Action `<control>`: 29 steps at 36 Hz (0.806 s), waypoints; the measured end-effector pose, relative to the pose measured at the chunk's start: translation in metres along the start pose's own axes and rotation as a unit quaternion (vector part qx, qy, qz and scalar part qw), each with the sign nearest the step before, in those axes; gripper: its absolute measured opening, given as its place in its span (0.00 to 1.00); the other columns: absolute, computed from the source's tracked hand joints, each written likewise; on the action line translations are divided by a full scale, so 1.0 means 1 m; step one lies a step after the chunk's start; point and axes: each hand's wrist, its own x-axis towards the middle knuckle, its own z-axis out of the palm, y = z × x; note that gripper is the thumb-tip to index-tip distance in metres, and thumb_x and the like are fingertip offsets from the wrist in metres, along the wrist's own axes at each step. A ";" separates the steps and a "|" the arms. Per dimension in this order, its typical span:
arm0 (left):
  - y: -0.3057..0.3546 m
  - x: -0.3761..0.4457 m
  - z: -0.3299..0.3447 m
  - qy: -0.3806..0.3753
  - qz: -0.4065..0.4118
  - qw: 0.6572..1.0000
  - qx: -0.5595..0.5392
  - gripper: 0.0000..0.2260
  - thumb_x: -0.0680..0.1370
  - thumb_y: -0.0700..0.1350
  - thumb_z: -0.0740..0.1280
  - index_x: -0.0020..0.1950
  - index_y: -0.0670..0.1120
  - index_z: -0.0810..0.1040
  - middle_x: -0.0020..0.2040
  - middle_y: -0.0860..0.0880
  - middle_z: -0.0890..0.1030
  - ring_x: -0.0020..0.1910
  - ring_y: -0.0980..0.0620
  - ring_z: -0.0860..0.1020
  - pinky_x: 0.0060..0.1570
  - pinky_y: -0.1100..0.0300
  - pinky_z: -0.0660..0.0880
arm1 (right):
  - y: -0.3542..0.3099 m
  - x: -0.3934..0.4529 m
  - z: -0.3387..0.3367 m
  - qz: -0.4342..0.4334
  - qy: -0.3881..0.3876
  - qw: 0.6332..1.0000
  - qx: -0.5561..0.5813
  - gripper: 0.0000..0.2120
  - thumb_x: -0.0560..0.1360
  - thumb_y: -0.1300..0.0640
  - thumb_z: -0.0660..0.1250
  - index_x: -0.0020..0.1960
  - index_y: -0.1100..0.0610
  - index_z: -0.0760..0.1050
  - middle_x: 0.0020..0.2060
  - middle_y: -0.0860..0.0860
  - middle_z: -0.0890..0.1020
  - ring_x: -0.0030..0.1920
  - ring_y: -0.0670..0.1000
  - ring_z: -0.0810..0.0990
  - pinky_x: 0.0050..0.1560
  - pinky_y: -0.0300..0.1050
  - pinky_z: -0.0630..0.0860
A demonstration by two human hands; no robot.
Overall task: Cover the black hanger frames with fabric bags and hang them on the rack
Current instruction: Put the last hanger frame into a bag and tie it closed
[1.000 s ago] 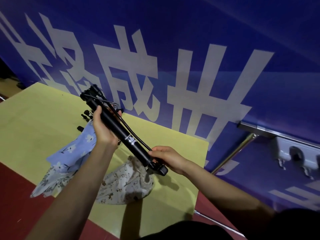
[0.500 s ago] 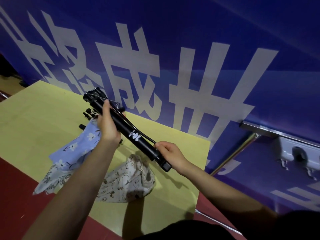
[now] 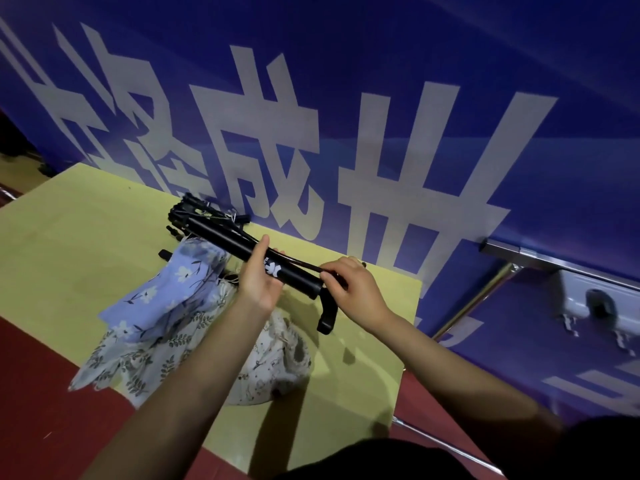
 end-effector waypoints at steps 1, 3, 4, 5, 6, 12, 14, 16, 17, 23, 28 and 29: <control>0.001 0.003 -0.002 0.006 0.008 1.000 0.001 0.26 0.68 0.52 0.78 0.62 0.45 0.76 0.52 0.48 0.83 0.48 0.51 0.83 0.57 0.49 0.77 | 0.000 0.001 -0.002 0.011 -0.006 1.000 0.018 0.09 0.79 0.56 0.65 0.56 0.57 0.80 0.47 0.50 0.81 0.49 0.47 0.75 0.50 0.35 0.68; 0.005 0.006 -0.005 0.015 0.027 0.999 -0.016 0.32 0.67 0.52 0.78 0.68 0.46 0.74 0.60 0.47 0.80 0.55 0.48 0.81 0.62 0.47 0.75 | -0.001 0.001 -0.006 0.042 -0.017 0.997 0.061 0.09 0.78 0.58 0.66 0.56 0.56 0.80 0.48 0.48 0.81 0.47 0.44 0.76 0.50 0.31 0.70; 0.006 0.007 -0.006 0.020 0.035 0.999 -0.014 0.29 0.69 0.52 0.77 0.68 0.46 0.75 0.61 0.46 0.80 0.56 0.48 0.81 0.62 0.47 0.75 | -0.001 0.001 -0.008 0.061 -0.018 0.994 0.091 0.08 0.78 0.59 0.67 0.56 0.56 0.80 0.47 0.47 0.80 0.44 0.43 0.76 0.48 0.32 0.72; 0.008 0.007 -0.006 0.021 0.039 0.999 -0.012 0.28 0.70 0.52 0.76 0.67 0.45 0.75 0.61 0.46 0.80 0.57 0.48 0.81 0.62 0.47 0.76 | -0.002 0.000 -0.009 0.081 -0.017 0.988 0.130 0.07 0.77 0.60 0.68 0.55 0.55 0.81 0.47 0.47 0.80 0.40 0.43 0.76 0.44 0.36 0.74; 0.009 0.006 -0.005 0.015 0.040 0.999 -0.017 0.28 0.69 0.53 0.76 0.67 0.45 0.76 0.60 0.47 0.80 0.57 0.48 0.81 0.61 0.47 0.76 | -0.002 -0.001 -0.009 0.099 -0.012 0.980 0.170 0.06 0.77 0.60 0.68 0.53 0.55 0.81 0.46 0.48 0.80 0.37 0.44 0.76 0.40 0.39 0.76; 0.008 0.008 -0.004 0.028 0.046 0.997 -0.046 0.05 0.76 0.44 0.71 0.46 0.47 0.76 0.38 0.50 0.78 0.35 0.53 0.79 0.42 0.56 0.80 | 0.004 -0.006 -0.001 0.169 0.036 0.962 0.211 0.05 0.73 0.56 0.73 0.42 0.49 0.79 0.42 0.49 0.78 0.37 0.49 0.75 0.41 0.48 0.74; 0.008 0.009 -0.003 0.031 0.050 0.997 -0.050 0.06 0.77 0.42 0.70 0.43 0.47 0.74 0.34 0.51 0.76 0.31 0.53 0.77 0.38 0.58 0.79 | 0.003 -0.008 0.000 0.183 0.017 0.948 0.258 0.06 0.74 0.57 0.72 0.43 0.56 0.75 0.37 0.52 0.74 0.32 0.49 0.69 0.35 0.42 0.68; 0.009 0.007 -0.002 0.033 0.051 0.997 -0.045 0.06 0.77 0.42 0.69 0.42 0.47 0.73 0.33 0.50 0.75 0.31 0.52 0.77 0.39 0.57 0.79 | 0.002 -0.009 0.000 0.208 0.009 0.924 0.322 0.12 0.75 0.59 0.70 0.42 0.59 0.67 0.34 0.54 0.69 0.28 0.49 0.66 0.29 0.38 0.64; 0.009 0.006 -0.002 0.034 0.050 0.997 -0.044 0.06 0.76 0.42 0.69 0.42 0.46 0.73 0.33 0.50 0.75 0.31 0.52 0.77 0.40 0.56 0.79 | 0.002 -0.009 0.001 0.228 0.007 0.912 0.342 0.14 0.75 0.59 0.70 0.41 0.59 0.64 0.32 0.54 0.68 0.26 0.49 0.65 0.27 0.38 0.62; 0.015 0.001 -0.001 0.026 0.035 0.998 -0.055 0.06 0.75 0.40 0.68 0.42 0.46 0.72 0.33 0.51 0.74 0.30 0.52 0.75 0.43 0.56 0.76 | 0.003 -0.001 -0.003 0.338 -0.128 0.896 0.256 0.20 0.74 0.42 0.69 0.48 0.60 0.71 0.35 0.53 0.76 0.25 0.46 0.71 0.27 0.38 0.65; 0.018 -0.008 0.010 -0.018 0.045 0.997 -0.062 0.06 0.77 0.39 0.65 0.41 0.45 0.71 0.31 0.51 0.74 0.28 0.53 0.74 0.40 0.58 0.75 | -0.001 -0.006 -0.008 0.286 -0.203 0.887 0.300 0.20 0.80 0.43 0.60 0.53 0.61 0.76 0.32 0.52 0.78 0.23 0.43 0.68 0.27 0.36 0.62; 0.019 -0.009 0.011 -0.021 0.048 0.996 -0.065 0.06 0.77 0.39 0.65 0.41 0.45 0.71 0.31 0.51 0.74 0.28 0.53 0.74 0.40 0.58 0.75 | 0.000 -0.007 -0.006 0.278 -0.194 0.891 0.301 0.18 0.80 0.43 0.60 0.50 0.59 0.75 0.31 0.53 0.78 0.23 0.44 0.67 0.28 0.37 0.62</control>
